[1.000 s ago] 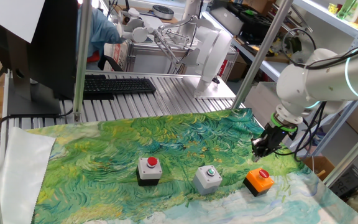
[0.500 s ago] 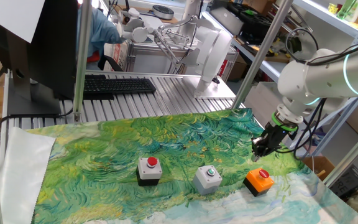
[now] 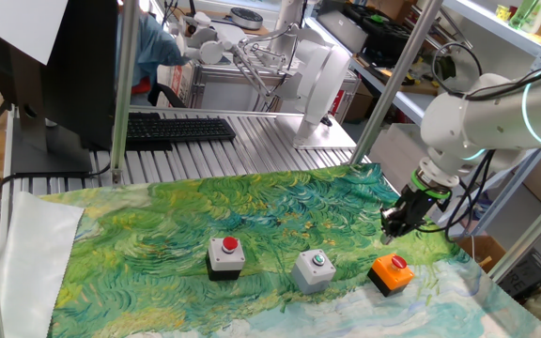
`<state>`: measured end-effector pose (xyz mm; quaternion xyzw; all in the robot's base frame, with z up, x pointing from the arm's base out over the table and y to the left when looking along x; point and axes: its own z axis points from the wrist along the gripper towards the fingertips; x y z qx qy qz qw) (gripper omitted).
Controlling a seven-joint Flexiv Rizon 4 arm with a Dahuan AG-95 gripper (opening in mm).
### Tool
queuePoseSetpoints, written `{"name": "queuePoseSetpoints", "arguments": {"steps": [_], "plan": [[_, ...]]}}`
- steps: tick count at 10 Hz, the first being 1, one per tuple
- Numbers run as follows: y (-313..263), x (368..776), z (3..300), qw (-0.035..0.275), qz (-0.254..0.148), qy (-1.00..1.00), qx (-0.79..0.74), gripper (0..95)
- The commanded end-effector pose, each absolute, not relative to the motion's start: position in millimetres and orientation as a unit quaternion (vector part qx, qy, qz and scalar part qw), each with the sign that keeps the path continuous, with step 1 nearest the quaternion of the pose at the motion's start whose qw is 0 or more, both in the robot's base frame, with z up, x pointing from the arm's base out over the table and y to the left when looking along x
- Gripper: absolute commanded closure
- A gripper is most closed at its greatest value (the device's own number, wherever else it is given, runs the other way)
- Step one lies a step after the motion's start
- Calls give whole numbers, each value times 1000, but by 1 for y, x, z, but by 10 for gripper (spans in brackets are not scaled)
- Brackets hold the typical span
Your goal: Press three buttons from left to right in sequence
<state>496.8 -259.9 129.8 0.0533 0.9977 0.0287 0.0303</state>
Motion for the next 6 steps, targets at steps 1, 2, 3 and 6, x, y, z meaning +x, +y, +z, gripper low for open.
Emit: {"name": "queuePoseSetpoints", "arguments": {"steps": [1,2,3,6], "plan": [[-260,496,130,30,28,998,55,950],[-260,496,130,30,28,998,56,950],[-260,496,130,30,28,998,57,950],[-260,496,130,30,27,998,53,950]]}}
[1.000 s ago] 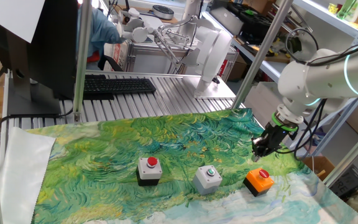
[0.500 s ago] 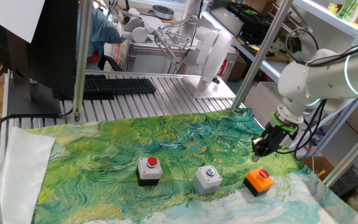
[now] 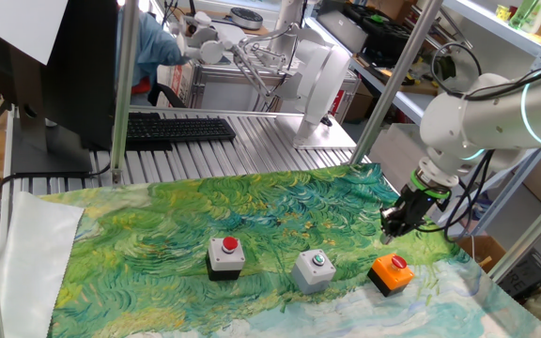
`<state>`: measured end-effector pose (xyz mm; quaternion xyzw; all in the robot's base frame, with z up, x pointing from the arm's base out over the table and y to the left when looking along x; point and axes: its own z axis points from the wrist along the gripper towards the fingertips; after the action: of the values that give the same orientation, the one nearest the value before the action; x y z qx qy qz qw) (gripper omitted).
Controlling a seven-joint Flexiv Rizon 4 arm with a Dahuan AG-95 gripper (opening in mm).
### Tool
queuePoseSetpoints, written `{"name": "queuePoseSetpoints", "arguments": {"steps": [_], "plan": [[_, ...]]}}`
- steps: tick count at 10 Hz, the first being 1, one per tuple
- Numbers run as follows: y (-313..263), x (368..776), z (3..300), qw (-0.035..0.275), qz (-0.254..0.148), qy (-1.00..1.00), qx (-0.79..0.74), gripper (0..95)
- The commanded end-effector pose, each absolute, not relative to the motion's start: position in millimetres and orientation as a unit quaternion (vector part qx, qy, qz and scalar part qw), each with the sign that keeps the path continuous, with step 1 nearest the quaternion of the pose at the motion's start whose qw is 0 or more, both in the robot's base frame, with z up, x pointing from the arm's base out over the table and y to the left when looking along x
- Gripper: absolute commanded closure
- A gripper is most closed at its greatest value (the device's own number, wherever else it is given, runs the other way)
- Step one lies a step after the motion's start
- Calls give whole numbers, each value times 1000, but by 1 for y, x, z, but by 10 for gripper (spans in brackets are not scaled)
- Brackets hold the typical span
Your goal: Press three buttons from left to right in sequence
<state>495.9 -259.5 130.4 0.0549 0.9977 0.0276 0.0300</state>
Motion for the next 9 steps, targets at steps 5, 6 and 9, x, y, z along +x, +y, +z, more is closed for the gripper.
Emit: {"name": "queuePoseSetpoints", "arguments": {"steps": [5,6,9], "plan": [[-260,496,130,25,27,999,29,950],[-260,496,130,25,27,999,27,950],[-260,496,130,24,27,999,20,950]]}}
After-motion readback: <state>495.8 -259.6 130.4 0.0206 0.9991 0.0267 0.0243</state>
